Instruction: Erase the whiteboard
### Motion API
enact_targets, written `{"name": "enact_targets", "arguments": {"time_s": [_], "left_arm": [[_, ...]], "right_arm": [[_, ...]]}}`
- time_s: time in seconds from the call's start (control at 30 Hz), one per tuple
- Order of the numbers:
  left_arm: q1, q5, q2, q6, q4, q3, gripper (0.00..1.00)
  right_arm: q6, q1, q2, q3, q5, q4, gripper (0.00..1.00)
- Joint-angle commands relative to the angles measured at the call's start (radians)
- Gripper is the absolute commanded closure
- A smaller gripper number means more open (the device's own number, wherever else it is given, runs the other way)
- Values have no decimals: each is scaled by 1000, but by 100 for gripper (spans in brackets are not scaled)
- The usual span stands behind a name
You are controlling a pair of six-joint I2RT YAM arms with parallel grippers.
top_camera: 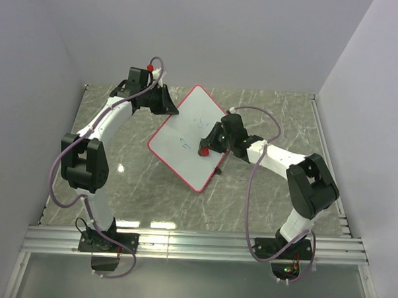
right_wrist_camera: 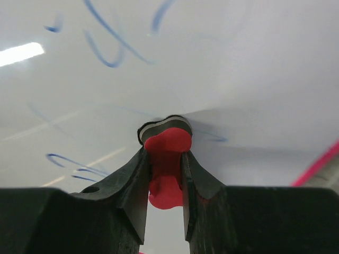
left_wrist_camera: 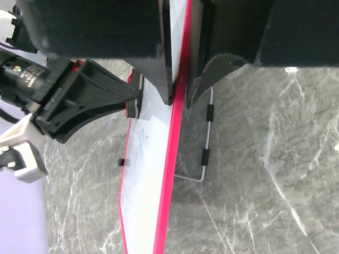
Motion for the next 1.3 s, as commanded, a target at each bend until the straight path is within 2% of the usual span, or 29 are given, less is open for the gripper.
{"name": "enact_targets", "arguments": {"time_s": [0.0, 0.17, 0.27, 0.6, 0.77, 0.93, 1.0, 1.03, 1.13, 1.27], "left_arm": [[-17, -34, -21, 11, -21, 30, 100], [-19, -34, -22, 11, -18, 30, 100], [-23, -39, -24, 16, -20, 29, 100], [-45, -40, -16, 14, -17, 27, 100], [-55, -40, -19, 17, -15, 15, 100], [-59, -36, -15, 19, -17, 16, 100], [-59, -36, -12, 19, -20, 21, 100], [-59, -36, -11, 19, -18, 23, 100], [-59, -40, -11, 25, -23, 27, 100], [-60, -45, -18, 28, -21, 24, 100]], "right_arm": [[-73, 4, 44, -88, 117, -251, 100], [-48, 5, 43, -45, 102, -261, 100], [-25, 7, 61, 65, 90, -281, 100], [26, 6, 286, 658, 79, -408, 100], [49, -14, 374, 818, 78, -434, 100], [39, -33, 405, 817, 101, -431, 100], [23, -40, 397, 744, 107, -428, 100], [20, -51, 374, 702, 113, -419, 100], [10, -100, 305, 442, 105, -336, 100], [-19, -157, 222, 239, 122, -295, 100]]}}
